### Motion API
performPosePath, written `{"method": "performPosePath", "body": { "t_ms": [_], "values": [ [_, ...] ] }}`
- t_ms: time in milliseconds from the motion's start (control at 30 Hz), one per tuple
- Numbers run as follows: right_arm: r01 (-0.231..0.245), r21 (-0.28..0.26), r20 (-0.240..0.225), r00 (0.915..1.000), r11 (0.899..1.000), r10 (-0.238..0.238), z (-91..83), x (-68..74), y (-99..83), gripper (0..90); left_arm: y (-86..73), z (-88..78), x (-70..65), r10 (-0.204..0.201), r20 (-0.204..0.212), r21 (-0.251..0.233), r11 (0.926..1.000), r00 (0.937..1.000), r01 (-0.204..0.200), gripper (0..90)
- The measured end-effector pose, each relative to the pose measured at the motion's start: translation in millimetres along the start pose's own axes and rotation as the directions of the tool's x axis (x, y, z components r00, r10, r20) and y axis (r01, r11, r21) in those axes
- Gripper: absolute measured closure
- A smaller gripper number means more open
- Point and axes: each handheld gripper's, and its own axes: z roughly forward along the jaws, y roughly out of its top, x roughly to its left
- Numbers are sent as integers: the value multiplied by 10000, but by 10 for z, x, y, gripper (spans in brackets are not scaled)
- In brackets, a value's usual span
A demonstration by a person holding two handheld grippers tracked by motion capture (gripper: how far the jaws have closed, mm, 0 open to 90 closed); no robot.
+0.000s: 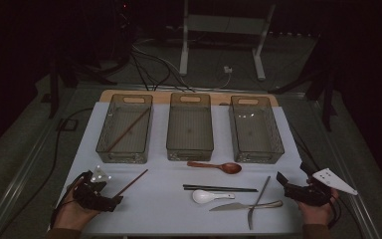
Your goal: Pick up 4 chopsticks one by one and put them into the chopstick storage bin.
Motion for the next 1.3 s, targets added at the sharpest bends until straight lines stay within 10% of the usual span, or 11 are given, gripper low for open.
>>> {"method": "performPosePath", "body": {
  "t_ms": [333, 1067, 1300],
  "values": [
    [-5, -7, 7, 10000, 10000, 5, 0, 0, -1, 0, -109, -16, -19, 227, -9, 450, 9987, 9997, -227, 219],
    [16, -14, 16, 10000, 10000, -16, 1, 1, -1, 0, -89, -38, -54, 1161, 450, 683, 9905, 9922, -1190, 851],
    [21, -9, 9, 10000, 10000, -21, 4, 3, -3, 0, -67, -39, -65, 1386, 420, 685, 9876, 9895, -1412, 863]
  ]
}}
